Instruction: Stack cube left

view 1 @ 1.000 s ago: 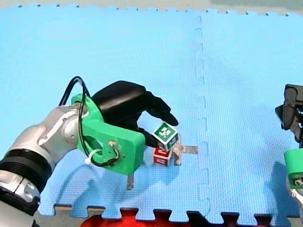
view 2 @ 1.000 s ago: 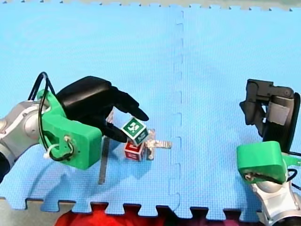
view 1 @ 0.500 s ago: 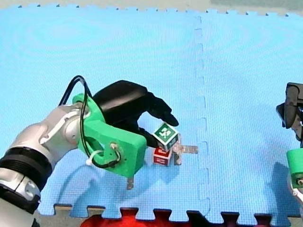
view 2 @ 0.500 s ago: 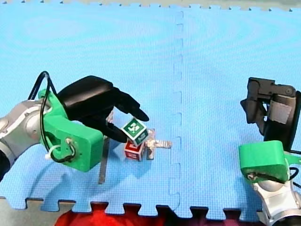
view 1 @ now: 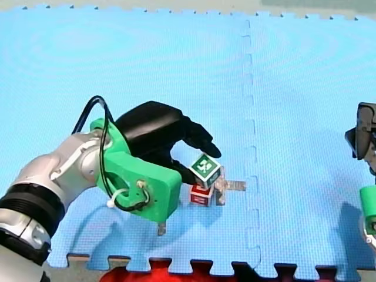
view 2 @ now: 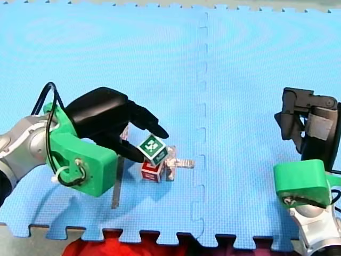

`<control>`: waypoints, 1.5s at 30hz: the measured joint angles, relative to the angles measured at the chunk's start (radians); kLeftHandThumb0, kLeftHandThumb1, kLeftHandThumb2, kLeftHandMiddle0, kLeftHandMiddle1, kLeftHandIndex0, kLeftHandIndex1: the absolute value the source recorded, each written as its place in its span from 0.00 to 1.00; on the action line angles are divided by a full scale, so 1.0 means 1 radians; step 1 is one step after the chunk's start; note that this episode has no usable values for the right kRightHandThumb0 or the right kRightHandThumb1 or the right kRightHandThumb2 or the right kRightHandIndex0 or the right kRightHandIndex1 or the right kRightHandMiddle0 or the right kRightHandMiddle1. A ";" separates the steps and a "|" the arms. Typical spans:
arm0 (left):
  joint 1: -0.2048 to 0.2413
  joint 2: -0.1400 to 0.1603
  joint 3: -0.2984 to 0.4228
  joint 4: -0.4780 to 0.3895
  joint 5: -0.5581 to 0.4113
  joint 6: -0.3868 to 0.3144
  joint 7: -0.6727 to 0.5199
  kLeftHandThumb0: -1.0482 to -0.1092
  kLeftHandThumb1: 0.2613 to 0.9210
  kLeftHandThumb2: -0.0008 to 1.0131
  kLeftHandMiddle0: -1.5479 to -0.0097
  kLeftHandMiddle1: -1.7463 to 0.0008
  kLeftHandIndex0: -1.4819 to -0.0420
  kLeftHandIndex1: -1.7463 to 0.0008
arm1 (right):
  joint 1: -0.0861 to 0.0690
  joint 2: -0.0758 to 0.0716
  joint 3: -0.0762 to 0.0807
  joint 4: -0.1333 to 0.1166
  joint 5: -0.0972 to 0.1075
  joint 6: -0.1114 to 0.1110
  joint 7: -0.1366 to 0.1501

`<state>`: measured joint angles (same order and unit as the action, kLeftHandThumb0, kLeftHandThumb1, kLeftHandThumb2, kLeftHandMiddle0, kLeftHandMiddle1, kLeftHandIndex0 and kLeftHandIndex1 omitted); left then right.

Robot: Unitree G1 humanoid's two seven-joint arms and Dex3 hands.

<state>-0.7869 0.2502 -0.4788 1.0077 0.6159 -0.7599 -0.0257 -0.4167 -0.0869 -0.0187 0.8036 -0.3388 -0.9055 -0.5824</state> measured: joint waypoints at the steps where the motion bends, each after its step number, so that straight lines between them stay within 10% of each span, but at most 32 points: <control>1: -0.001 -0.001 0.000 0.002 0.000 -0.001 0.000 0.65 0.89 0.00 0.37 0.08 0.15 1.00 | 0.000 0.000 -0.001 -0.001 0.001 0.000 0.002; 45: 0.003 0.005 0.011 -0.070 -0.056 0.057 -0.160 0.61 0.89 0.00 0.38 0.07 0.13 1.00 | 0.001 -0.012 -0.015 0.001 0.004 -0.014 0.018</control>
<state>-0.7837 0.2555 -0.4676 0.9380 0.5594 -0.7029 -0.1858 -0.4152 -0.0986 -0.0336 0.8043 -0.3352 -0.9199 -0.5639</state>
